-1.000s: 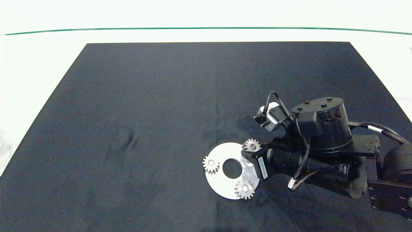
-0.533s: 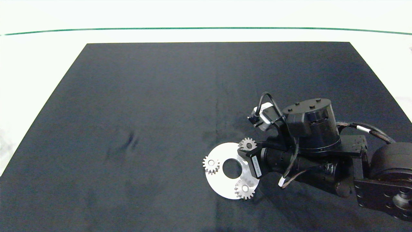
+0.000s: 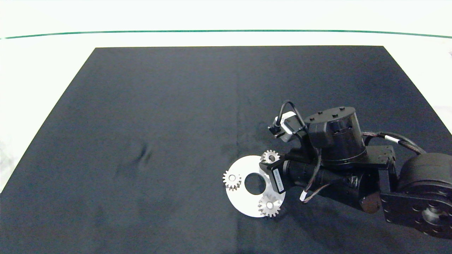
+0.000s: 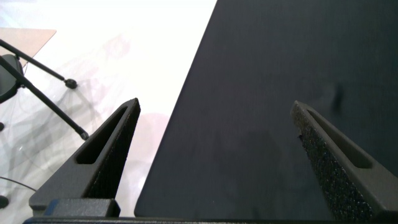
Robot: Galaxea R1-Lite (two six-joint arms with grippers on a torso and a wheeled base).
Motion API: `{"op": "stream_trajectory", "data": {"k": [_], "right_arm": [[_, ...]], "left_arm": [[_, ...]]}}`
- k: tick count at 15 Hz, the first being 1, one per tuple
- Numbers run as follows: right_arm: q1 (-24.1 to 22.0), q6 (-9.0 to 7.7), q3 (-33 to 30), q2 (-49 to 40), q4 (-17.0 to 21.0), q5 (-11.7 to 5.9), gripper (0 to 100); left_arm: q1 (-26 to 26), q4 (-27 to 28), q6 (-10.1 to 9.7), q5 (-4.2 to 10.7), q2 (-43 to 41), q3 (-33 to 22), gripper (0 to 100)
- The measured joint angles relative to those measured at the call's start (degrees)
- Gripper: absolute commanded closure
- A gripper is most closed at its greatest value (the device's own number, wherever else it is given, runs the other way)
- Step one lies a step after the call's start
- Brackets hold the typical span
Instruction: Install three planetary gears onto the carrier pins
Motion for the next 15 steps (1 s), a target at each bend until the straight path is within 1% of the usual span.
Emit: {"op": "stream_trajectory", "data": {"k": [6, 11, 15], "right_arm": [[0.00, 0.15, -0.13, 0.18, -0.49, -0.11, 0], [1.35, 0.06, -0.11, -0.32, -0.40, -0.11, 0], [1.52, 0.11, 0.74, -3.79, 0.43, -0.50, 0]], "left_arm": [[0.00, -0.02, 0.00, -0.02, 0.00, 0.06, 0], [0.00, 0.00, 0.00, -0.02, 0.00, 0.04, 0], [0.05, 0.00, -0.11, -0.02, 0.02, -0.57, 0]]}}
